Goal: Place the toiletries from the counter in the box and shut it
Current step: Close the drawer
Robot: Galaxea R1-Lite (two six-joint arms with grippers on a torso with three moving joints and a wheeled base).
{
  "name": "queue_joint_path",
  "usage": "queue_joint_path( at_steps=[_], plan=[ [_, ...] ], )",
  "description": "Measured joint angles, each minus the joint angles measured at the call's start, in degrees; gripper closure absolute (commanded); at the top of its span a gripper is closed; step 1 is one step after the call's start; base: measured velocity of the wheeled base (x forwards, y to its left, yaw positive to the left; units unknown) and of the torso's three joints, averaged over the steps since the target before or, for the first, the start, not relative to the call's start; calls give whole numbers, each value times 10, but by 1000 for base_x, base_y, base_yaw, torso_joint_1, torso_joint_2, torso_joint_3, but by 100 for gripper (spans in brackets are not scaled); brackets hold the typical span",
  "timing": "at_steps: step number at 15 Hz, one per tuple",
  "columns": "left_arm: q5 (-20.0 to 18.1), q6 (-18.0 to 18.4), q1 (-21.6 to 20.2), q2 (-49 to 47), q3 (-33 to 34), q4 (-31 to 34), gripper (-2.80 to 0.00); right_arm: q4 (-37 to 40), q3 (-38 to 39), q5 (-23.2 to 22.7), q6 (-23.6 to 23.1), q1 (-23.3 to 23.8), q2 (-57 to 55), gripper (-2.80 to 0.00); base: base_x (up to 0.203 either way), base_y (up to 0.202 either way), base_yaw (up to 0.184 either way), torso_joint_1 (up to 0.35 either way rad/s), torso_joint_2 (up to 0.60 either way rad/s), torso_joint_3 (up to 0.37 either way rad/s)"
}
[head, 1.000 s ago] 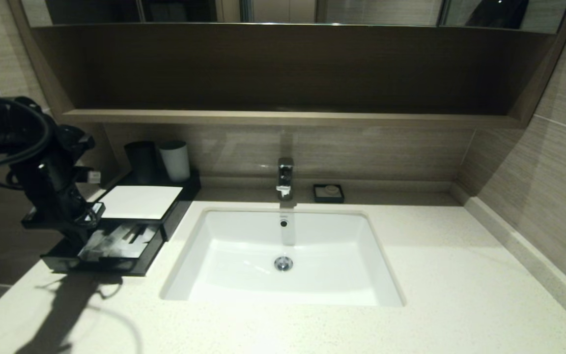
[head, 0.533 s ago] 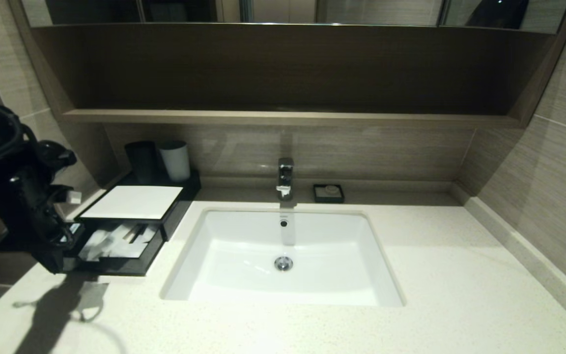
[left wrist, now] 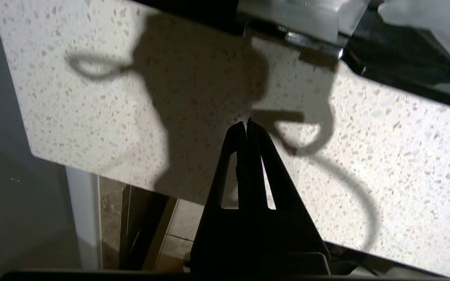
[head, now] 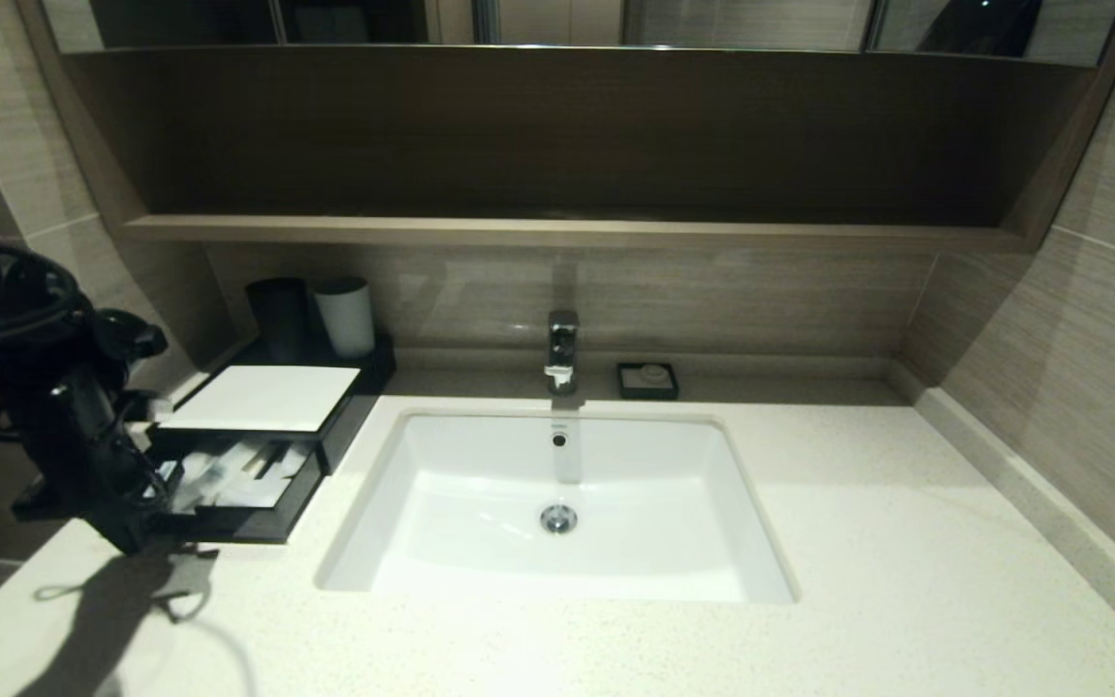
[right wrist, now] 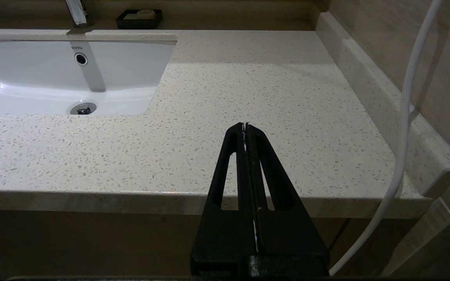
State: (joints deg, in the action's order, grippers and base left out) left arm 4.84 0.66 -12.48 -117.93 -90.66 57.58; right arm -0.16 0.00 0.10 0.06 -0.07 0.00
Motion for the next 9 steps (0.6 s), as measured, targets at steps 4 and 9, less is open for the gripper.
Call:
queue_joint_path(
  at_steps=[4,9],
  plan=[
    [-2,-3,2,-12,10,-33,0,0,0,0,0,0,0,0,0,0,0,0,0,0],
    [-3,-3,6,-23,4,-44,0,0,0,0,0,0,0,0,0,0,0,0,0,0]
  ],
)
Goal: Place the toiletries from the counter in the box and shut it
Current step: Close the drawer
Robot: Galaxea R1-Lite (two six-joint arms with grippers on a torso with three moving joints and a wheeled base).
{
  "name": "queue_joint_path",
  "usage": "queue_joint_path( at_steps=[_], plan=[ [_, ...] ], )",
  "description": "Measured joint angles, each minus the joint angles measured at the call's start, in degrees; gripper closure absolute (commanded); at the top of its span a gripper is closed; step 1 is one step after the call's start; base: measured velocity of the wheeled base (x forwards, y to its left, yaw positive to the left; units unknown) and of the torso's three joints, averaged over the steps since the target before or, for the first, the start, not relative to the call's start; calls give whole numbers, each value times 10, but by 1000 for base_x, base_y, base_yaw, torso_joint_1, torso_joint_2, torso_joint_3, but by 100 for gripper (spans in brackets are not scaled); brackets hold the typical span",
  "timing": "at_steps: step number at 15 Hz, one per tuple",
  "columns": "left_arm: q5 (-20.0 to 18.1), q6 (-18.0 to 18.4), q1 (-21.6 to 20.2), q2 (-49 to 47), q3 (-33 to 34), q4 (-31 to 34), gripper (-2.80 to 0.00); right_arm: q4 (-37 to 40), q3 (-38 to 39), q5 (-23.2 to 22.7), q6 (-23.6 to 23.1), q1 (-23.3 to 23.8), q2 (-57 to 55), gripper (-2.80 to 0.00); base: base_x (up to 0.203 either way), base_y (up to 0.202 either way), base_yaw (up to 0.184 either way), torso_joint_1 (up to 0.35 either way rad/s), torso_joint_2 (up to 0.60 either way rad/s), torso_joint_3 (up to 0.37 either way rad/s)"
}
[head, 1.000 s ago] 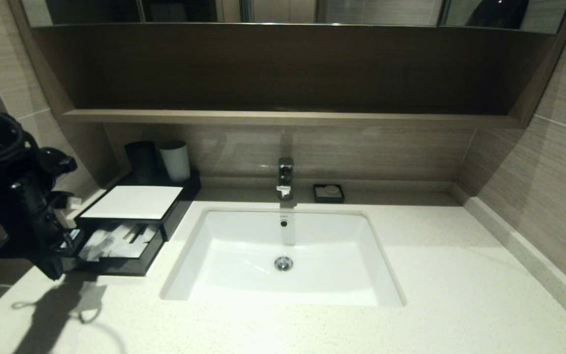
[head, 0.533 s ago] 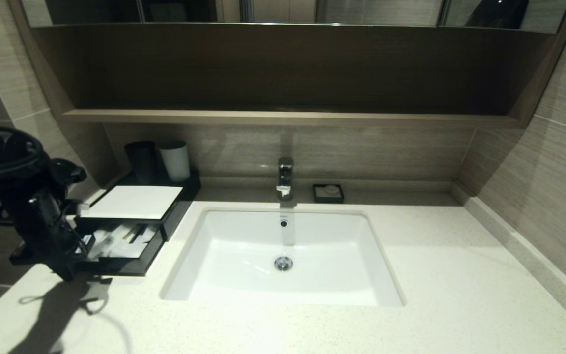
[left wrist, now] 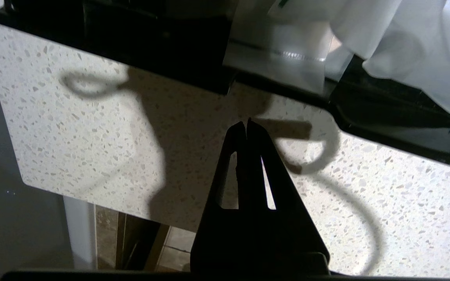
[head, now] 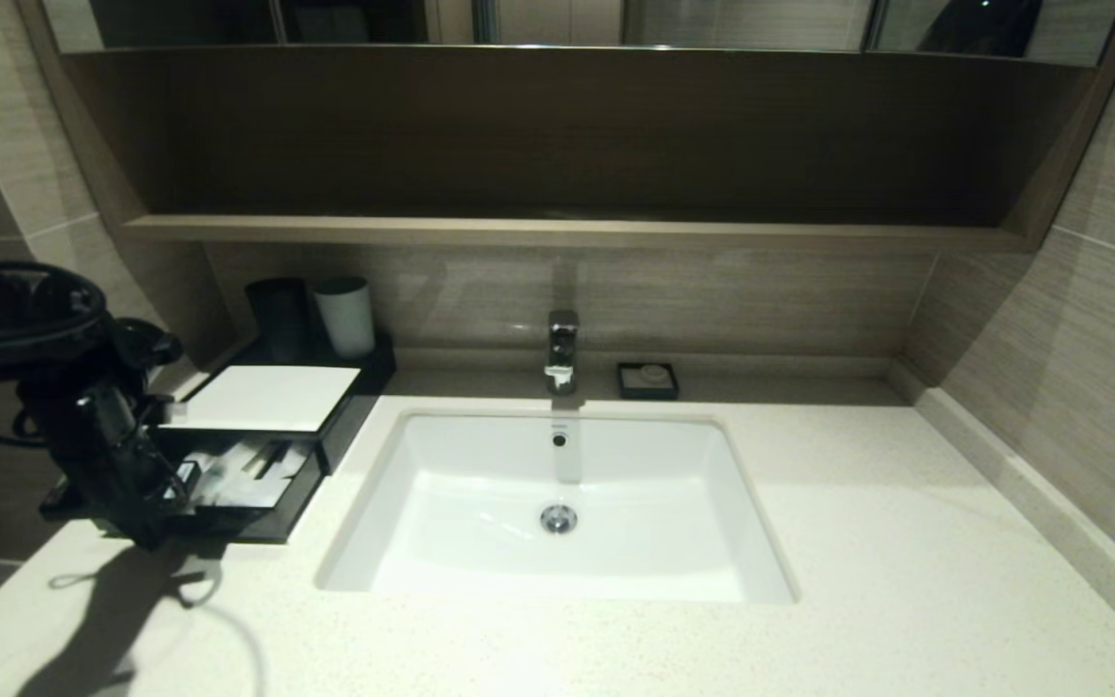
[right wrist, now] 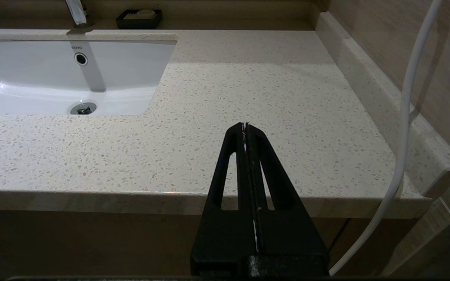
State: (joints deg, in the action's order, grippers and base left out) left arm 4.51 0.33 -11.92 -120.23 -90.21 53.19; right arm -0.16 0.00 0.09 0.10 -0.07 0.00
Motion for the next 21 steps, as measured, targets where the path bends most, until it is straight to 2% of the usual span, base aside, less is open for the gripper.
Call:
queue_joint_path(
  at_steps=[14,21],
  plan=[
    [-1,-1,7,-21,-26,-17,0,0,0,0,0,0,0,0,0,0,0,0,0,0],
    [-1,-13,7,-30,-46,-27,0,0,0,0,0,0,0,0,0,0,0,0,0,0]
  ],
)
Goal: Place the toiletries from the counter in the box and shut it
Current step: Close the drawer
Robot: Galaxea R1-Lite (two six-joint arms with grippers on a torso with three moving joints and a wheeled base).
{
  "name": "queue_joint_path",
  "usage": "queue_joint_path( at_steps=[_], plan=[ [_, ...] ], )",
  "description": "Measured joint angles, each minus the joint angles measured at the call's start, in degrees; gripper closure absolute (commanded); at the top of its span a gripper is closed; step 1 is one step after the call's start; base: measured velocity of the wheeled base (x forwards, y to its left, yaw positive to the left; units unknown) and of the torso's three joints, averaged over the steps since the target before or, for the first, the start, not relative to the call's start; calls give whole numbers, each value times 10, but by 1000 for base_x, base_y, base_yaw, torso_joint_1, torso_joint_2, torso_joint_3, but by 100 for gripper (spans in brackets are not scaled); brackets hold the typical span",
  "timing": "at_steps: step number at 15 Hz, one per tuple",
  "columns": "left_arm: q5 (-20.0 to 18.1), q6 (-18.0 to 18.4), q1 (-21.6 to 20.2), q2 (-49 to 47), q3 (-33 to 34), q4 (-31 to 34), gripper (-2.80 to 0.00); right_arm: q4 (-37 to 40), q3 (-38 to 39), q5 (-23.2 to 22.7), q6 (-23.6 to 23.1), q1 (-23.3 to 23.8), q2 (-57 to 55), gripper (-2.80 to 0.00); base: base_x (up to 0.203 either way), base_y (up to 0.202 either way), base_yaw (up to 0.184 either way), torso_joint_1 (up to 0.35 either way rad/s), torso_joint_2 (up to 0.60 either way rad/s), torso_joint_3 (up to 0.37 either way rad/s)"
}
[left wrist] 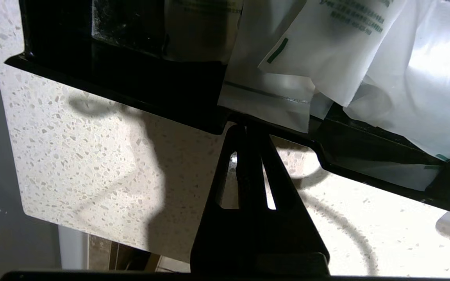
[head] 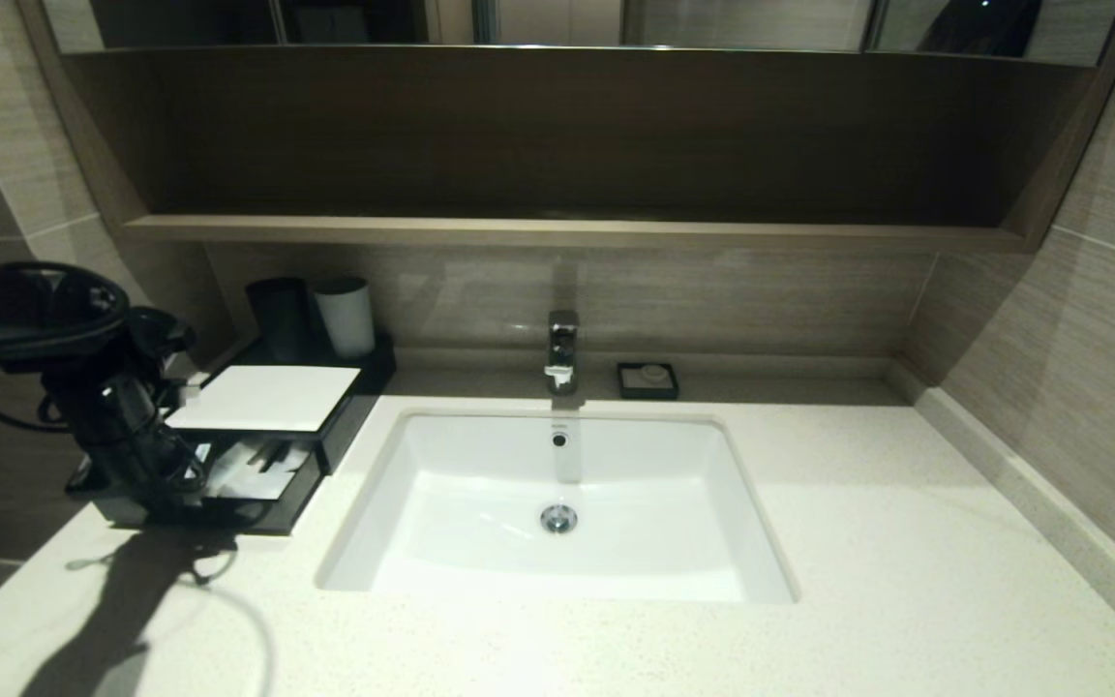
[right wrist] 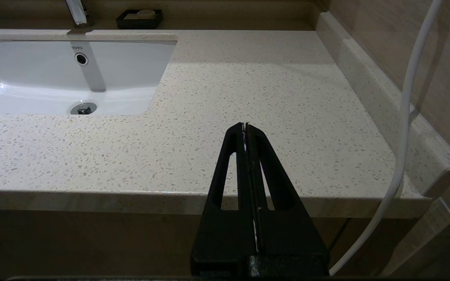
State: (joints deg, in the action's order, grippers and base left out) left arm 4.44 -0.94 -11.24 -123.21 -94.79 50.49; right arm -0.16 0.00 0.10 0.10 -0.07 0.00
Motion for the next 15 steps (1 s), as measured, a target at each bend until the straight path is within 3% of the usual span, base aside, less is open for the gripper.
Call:
queue_joint_path(
  at_steps=[15],
  plan=[
    [-1,-7,15,-31,-62,-12,0,0,0,0,0,0,0,0,0,0,0,0,0,0]
  ],
)
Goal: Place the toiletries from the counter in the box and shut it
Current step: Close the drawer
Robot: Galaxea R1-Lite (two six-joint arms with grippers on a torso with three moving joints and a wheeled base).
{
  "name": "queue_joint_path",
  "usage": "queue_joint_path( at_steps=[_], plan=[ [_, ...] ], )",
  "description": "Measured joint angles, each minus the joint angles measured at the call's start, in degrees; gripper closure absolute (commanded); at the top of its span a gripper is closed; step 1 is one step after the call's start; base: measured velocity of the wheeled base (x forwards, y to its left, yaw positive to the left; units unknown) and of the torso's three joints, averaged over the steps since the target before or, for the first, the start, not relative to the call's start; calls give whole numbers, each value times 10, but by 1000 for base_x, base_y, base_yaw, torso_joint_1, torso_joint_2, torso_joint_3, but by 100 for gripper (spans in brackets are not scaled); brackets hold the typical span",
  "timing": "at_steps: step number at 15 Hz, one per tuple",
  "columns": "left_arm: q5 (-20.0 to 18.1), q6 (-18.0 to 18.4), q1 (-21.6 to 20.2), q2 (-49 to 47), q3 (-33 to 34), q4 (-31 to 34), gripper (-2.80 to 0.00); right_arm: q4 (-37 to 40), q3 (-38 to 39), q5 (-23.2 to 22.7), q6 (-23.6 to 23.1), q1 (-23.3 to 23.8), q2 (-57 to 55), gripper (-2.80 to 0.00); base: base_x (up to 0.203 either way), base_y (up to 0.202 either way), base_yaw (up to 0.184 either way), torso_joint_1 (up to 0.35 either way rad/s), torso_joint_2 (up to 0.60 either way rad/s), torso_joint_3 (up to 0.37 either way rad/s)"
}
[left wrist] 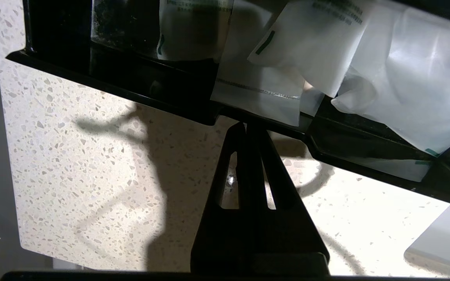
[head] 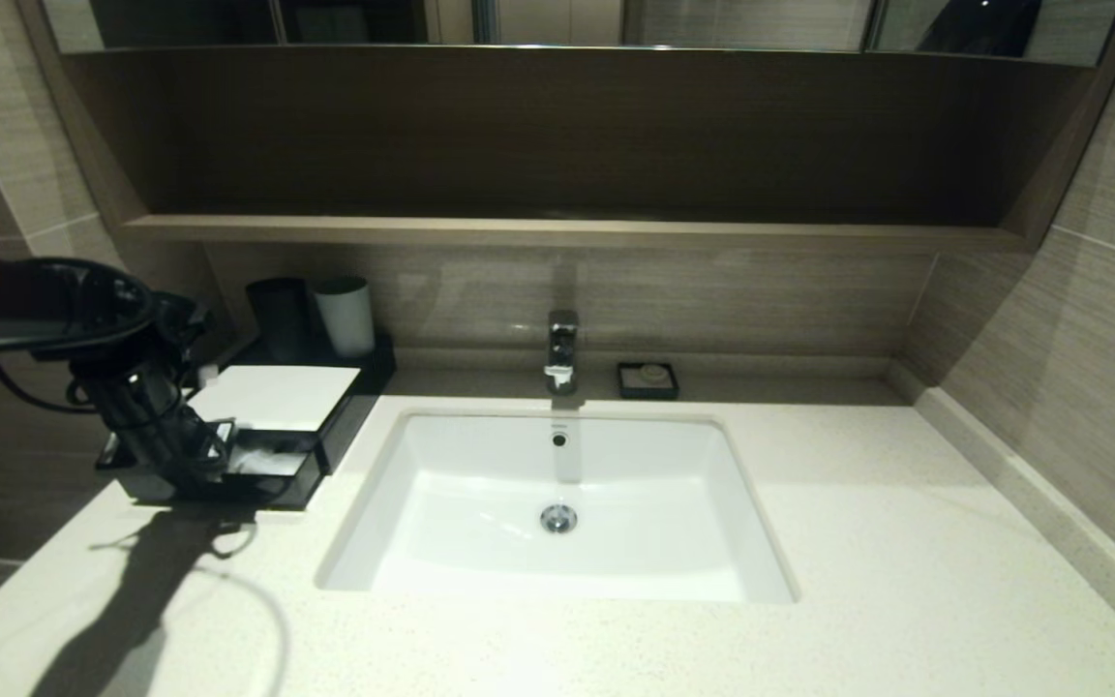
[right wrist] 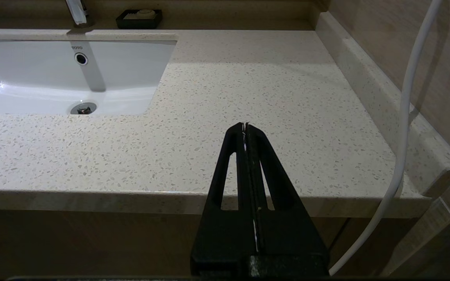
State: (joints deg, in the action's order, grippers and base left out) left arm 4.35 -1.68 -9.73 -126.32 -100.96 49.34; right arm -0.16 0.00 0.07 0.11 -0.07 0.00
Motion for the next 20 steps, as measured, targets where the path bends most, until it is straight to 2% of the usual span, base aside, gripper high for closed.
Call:
queue_joint_path(
  at_steps=[20],
  plan=[
    [-2,-11,12,-54,-92,-1,0,0,0,0,0,0,0,0,0,0,0,0,0,0]
  ],
)
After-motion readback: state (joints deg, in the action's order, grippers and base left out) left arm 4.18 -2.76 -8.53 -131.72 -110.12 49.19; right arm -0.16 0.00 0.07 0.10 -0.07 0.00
